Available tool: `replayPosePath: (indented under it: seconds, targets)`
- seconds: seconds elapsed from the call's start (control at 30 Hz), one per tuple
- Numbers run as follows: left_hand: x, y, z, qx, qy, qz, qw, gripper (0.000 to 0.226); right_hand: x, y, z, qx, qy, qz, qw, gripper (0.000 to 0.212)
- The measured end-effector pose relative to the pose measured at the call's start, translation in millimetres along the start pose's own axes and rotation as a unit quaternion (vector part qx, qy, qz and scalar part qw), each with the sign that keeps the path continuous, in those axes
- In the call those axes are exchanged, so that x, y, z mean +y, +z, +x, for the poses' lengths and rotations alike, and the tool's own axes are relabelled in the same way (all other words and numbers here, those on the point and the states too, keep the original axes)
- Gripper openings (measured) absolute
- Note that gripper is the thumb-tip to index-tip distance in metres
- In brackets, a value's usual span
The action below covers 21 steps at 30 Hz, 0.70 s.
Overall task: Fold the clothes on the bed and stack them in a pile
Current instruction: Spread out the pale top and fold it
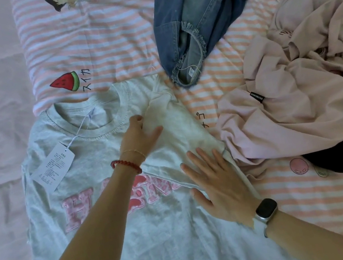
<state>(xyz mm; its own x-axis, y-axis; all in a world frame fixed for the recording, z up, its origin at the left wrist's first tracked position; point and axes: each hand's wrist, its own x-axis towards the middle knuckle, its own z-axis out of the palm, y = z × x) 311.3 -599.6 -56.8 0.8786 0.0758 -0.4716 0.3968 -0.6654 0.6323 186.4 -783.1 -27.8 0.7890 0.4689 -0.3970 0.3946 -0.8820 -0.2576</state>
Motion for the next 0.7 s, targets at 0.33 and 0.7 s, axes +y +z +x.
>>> replayPosePath:
  seconds: [0.33,0.7]
  targets:
    - [-25.8,-13.9,-61.8,0.063,0.003,0.11,0.992,0.069,-44.6,7.8,25.5,0.046,0.057,0.024,0.997,0.05]
    - [-206.5,-87.3,-218.4,0.306,-0.258,-0.167,0.901,0.024,-182.4,52.8,13.9,0.017,-0.029,0.065,0.997,0.056]
